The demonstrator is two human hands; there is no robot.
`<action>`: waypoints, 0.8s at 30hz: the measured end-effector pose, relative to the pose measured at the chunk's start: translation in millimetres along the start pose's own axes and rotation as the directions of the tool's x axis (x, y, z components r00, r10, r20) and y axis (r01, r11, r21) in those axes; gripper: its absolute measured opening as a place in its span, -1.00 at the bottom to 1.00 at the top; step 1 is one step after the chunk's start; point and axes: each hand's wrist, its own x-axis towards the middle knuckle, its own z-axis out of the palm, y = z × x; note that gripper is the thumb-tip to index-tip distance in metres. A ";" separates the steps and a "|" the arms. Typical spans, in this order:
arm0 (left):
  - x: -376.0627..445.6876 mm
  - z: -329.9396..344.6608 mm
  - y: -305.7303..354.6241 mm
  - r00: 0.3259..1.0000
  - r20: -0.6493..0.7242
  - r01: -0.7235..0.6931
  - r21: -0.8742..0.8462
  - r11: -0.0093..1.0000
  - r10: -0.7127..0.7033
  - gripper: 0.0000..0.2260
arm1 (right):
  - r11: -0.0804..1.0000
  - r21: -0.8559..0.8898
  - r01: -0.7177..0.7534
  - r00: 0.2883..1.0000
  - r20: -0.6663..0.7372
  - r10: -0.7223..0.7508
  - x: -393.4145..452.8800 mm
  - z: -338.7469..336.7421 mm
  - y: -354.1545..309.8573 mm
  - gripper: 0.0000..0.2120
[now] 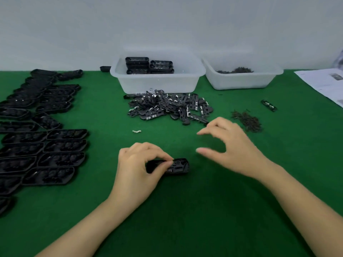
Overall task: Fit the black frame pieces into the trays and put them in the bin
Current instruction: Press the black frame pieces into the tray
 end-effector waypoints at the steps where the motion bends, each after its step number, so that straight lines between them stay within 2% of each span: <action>1: -0.3 0.5 -1.1 1.000 0.011 0.003 0.021 1.000 -0.004 -0.90 | 0.999 0.038 0.017 0.991 0.129 -0.022 -2.8 5.8 -12.5 -0.47; 2: -1.0 1.0 -1.8 1.000 0.019 0.006 0.038 0.999 -0.006 -0.90 | 0.998 0.043 0.037 0.980 0.195 -0.044 -5.5 12.1 -20.4 -0.41; 5: -2.3 1.1 -0.6 0.999 0.035 -0.006 0.091 0.996 0.003 -0.88 | 0.998 0.049 0.046 0.973 0.222 -0.056 -10.6 24.4 -29.3 -0.36; 12: -0.2 4.6 1.7 0.997 0.052 -0.062 0.175 0.983 0.054 -0.87 | 0.995 0.085 0.048 0.981 0.185 -0.063 -12.3 33.8 -34.2 -0.64; 24: 7.3 3.4 -0.2 0.985 0.127 -0.138 0.214 0.967 0.112 -0.91 | 0.994 0.105 0.038 0.984 0.171 -0.055 -12.9 36.6 -36.0 -0.68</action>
